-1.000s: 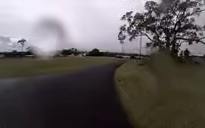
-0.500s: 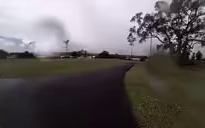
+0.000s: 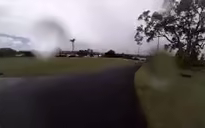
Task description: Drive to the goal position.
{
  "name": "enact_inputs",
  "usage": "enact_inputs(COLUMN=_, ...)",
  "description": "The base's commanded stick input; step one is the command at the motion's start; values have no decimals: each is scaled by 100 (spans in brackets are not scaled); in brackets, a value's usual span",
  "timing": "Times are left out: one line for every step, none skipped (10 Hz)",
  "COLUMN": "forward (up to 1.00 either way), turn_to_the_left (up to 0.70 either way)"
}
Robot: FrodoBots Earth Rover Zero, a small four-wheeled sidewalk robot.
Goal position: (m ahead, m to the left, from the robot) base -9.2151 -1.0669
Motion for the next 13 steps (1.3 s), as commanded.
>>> enact_inputs(forward=85, turn_to_the_left=0)
enact_inputs(forward=85, turn_to_the_left=0)
enact_inputs(forward=85, turn_to_the_left=0)
enact_inputs(forward=85, turn_to_the_left=0)
enact_inputs(forward=85, turn_to_the_left=0)
enact_inputs(forward=85, turn_to_the_left=0)
enact_inputs(forward=85, turn_to_the_left=-6)
enact_inputs(forward=85, turn_to_the_left=-22)
enact_inputs(forward=85, turn_to_the_left=-34)
enact_inputs(forward=85, turn_to_the_left=-34)
enact_inputs(forward=85, turn_to_the_left=-34)
enact_inputs(forward=85, turn_to_the_left=-34)
enact_inputs(forward=85, turn_to_the_left=-23)
